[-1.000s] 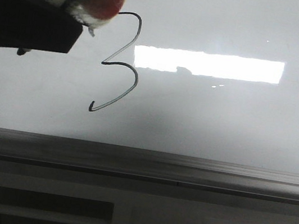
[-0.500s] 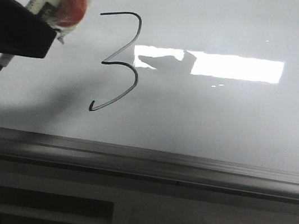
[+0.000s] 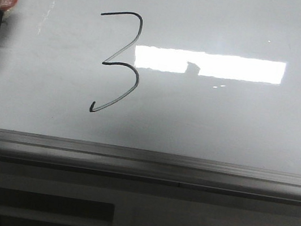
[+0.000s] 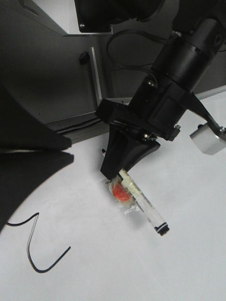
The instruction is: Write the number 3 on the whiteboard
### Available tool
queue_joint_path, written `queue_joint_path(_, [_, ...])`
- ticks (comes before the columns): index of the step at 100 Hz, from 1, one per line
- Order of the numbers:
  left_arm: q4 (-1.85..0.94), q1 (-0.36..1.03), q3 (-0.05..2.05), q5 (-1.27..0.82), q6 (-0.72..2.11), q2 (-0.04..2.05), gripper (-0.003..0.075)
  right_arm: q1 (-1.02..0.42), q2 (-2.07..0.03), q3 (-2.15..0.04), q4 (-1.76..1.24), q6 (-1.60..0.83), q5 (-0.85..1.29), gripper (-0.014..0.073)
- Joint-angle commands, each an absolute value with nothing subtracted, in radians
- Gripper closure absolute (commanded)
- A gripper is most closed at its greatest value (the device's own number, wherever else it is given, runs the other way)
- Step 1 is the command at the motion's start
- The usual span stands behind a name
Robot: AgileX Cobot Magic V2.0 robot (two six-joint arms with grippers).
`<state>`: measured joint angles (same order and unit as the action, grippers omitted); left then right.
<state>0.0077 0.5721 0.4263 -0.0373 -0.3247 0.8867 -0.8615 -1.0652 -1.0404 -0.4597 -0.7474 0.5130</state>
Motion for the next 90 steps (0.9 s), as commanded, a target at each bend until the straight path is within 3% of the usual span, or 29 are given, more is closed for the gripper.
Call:
queue_joint_path(1, [-0.045, 0.569, 0.459, 0.023, -0.332, 0.881, 0.0741, -0.86, -1.04, -1.068, -0.476, -0.745, 0.473, 0.066])
queue_joint_path(90, [-0.268, 0.625, 0.459, 0.024, -0.332, 0.974, 0.0741, -0.86, -1.04, -1.068, -0.476, -0.745, 0.493, 0.066])
